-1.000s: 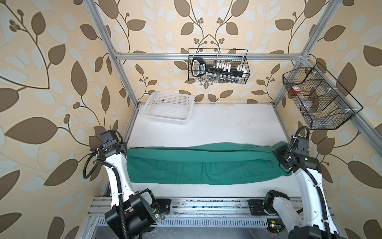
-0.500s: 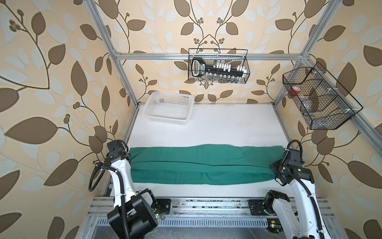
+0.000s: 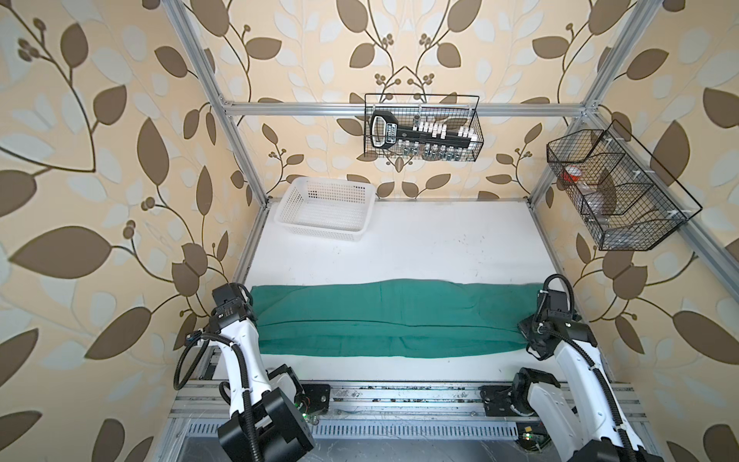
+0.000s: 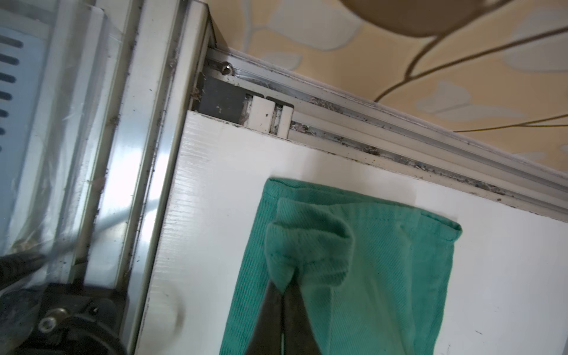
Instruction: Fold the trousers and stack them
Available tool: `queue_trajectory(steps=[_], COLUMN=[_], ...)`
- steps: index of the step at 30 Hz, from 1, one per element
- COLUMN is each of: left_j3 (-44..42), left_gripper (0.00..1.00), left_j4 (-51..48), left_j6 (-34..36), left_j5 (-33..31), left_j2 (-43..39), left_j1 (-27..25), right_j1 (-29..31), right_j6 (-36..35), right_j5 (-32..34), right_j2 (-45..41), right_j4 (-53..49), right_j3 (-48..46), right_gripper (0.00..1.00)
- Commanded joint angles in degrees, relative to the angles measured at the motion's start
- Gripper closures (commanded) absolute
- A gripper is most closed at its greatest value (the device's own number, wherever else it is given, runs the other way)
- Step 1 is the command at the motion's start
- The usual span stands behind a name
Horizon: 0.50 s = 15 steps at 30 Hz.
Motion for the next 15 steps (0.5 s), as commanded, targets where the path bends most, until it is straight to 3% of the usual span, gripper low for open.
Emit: queue_trajectory(steps=[1, 8, 15], left_j3=[-1.3, -1.6, 1.4], left_gripper=[1.0, 1.0, 0.84], left_j4=[-3.3, -3.4, -4.1], left_j6=[-1.3, -1.0, 0.0], left_j5=[-4.0, -4.5, -4.2], left_j2=[-1.3, -1.9, -3.7], left_j1=[1.0, 1.9, 2.0], right_j1=[1.8, 3.4, 3.6], right_j6=[2.1, 2.7, 2.2], right_j5=[3.9, 4.8, 6.8], right_j2=[0.5, 0.2, -3.0], right_j4=[0.2, -0.3, -2.1], right_j3=[-0.2, 0.3, 4.5], right_gripper=[0.87, 0.8, 0.53])
